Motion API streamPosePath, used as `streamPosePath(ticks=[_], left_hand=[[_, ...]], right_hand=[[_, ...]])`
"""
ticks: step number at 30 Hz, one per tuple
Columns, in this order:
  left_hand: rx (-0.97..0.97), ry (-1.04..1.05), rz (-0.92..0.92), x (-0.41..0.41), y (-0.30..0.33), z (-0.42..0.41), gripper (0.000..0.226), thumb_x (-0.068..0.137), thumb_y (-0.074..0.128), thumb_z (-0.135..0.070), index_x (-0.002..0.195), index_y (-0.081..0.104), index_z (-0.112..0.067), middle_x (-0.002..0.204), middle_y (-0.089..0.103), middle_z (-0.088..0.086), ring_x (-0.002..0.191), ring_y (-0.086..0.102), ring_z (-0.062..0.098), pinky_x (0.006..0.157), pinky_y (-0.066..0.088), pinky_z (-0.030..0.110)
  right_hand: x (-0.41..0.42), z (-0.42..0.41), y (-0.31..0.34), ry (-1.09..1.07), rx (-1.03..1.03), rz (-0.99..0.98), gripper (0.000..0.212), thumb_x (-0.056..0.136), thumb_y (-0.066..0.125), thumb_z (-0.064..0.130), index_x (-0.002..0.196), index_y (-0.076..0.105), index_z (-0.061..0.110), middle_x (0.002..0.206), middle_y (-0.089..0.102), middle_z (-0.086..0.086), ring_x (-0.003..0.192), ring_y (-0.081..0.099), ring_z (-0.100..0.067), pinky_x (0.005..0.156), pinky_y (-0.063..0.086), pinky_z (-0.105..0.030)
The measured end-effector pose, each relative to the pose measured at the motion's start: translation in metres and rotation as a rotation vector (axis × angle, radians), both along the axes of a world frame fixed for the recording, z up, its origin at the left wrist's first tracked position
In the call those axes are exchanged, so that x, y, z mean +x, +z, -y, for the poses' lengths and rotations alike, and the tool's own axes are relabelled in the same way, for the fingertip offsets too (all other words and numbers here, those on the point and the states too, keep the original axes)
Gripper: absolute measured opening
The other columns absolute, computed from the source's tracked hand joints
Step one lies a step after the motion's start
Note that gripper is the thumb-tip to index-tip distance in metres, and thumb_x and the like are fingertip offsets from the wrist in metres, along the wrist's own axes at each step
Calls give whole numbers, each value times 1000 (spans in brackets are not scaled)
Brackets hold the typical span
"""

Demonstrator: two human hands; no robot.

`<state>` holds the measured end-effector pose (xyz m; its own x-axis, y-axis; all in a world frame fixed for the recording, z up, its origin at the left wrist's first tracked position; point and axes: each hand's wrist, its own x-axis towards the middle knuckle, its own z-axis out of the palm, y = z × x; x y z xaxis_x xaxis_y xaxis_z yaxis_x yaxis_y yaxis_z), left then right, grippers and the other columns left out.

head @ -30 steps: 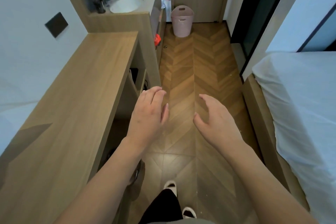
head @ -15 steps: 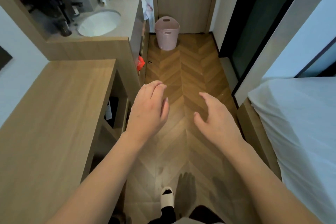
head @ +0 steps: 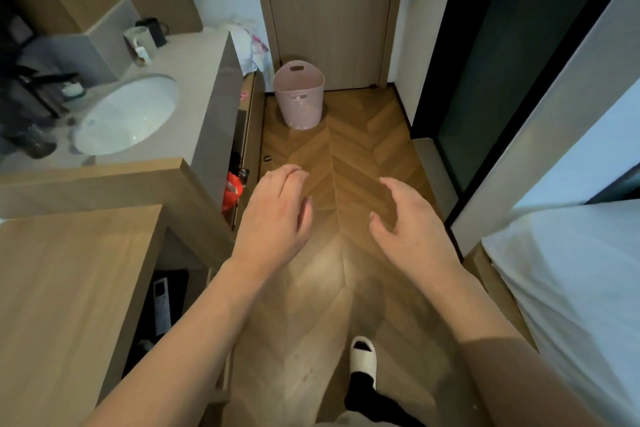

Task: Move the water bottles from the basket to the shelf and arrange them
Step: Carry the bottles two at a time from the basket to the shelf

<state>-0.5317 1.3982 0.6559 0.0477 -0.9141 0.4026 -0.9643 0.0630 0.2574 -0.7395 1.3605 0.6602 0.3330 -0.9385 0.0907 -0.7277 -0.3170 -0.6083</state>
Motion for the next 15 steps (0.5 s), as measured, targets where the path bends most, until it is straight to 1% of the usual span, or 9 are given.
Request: streamPosePath(ticks=[2, 4, 6, 9, 12, 15], left_hand=[[5, -14, 10, 1, 7, 46, 35, 93, 59, -21, 126, 59, -9, 129, 58, 6, 123, 50, 18, 108, 37, 30], [-7, -20, 4, 1, 13, 85, 36, 92, 60, -18, 126, 59, -8, 129, 58, 7, 122, 51, 20, 107, 40, 32], [-19, -18, -12, 1, 17, 126, 36, 91, 60, -16, 125, 59, -6, 128, 57, 9, 121, 51, 21, 106, 39, 32], [-22, -23, -19, 7, 18, 190, 35, 91, 60, -16, 125, 59, -6, 129, 56, 8, 121, 50, 21, 106, 39, 32], [-23, -18, -45, 18, 13, 256, 33, 91, 59, -16, 123, 59, -7, 126, 57, 7, 119, 51, 21, 104, 42, 34], [-34, -13, -36, 33, 1, 323, 31, 91, 59, -17, 121, 59, -7, 124, 58, 6, 116, 51, 20, 102, 40, 31]], right_hand=[[0, 49, 7, -2, -4, 10, 60, 94, 57, 36, 149, 34, 24, 148, 44, 4, 117, 58, -16, 106, 45, -33], [3, 89, 11, 0, -25, 5, 60, 94, 57, 36, 148, 34, 25, 147, 44, 4, 108, 62, -19, 101, 50, -37], [6, 129, 15, 1, -28, 4, 58, 94, 57, 35, 147, 36, 24, 147, 45, 4, 105, 63, -20, 99, 50, -37], [12, 189, 18, 5, -15, 10, 57, 94, 57, 33, 147, 37, 23, 146, 45, 3, 106, 61, -22, 97, 51, -39], [24, 253, 13, 6, 8, 14, 57, 94, 56, 32, 147, 37, 23, 146, 45, 3, 107, 60, -22, 99, 49, -39], [43, 323, 3, 4, 33, 3, 58, 95, 57, 32, 148, 35, 24, 148, 43, 5, 117, 55, -18, 104, 45, -37]])
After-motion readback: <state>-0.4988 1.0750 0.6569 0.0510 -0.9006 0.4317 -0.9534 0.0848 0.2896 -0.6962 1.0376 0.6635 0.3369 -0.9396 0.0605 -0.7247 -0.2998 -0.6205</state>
